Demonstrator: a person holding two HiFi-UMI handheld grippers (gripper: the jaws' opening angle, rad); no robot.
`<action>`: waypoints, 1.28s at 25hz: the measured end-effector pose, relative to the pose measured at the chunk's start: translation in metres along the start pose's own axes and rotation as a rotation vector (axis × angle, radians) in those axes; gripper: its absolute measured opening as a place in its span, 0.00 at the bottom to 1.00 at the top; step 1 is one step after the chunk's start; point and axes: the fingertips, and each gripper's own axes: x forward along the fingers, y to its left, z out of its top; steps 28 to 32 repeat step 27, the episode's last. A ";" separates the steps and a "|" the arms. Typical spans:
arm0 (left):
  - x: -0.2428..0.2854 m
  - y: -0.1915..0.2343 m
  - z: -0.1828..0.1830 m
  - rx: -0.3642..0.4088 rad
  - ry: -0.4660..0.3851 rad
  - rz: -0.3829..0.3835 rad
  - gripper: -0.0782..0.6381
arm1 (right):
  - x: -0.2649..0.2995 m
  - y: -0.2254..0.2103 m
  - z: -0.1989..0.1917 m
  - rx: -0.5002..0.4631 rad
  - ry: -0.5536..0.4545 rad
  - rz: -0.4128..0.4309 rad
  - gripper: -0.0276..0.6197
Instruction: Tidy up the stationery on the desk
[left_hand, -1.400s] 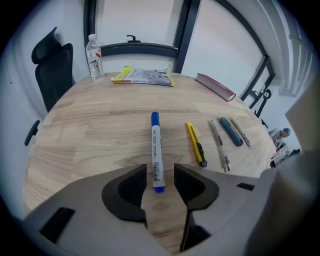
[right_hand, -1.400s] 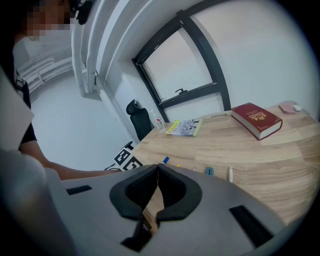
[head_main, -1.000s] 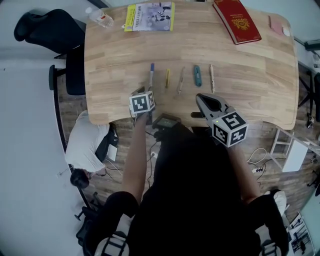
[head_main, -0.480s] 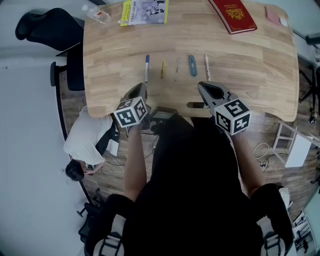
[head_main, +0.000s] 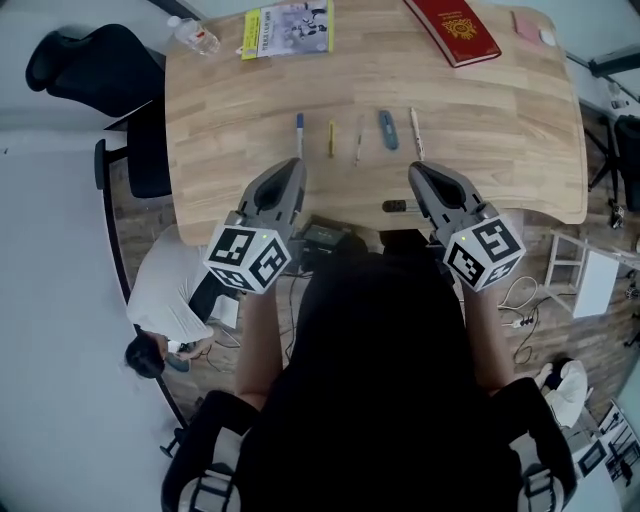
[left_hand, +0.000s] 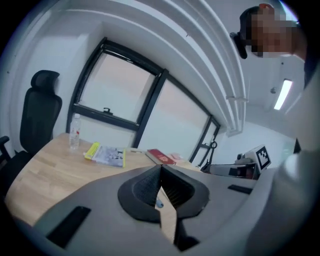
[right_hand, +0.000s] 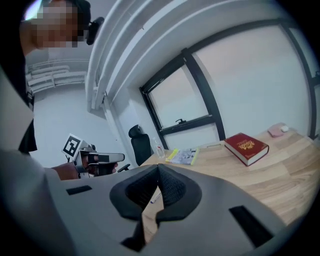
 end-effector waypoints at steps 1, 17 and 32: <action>-0.004 -0.006 0.009 0.015 -0.018 -0.034 0.16 | -0.001 0.008 0.008 -0.027 -0.024 -0.004 0.07; -0.034 -0.017 0.038 0.140 -0.065 -0.193 0.16 | 0.000 0.074 0.043 -0.130 -0.154 -0.027 0.07; -0.040 -0.002 0.041 0.117 -0.066 -0.203 0.16 | 0.007 0.081 0.041 -0.152 -0.147 -0.021 0.07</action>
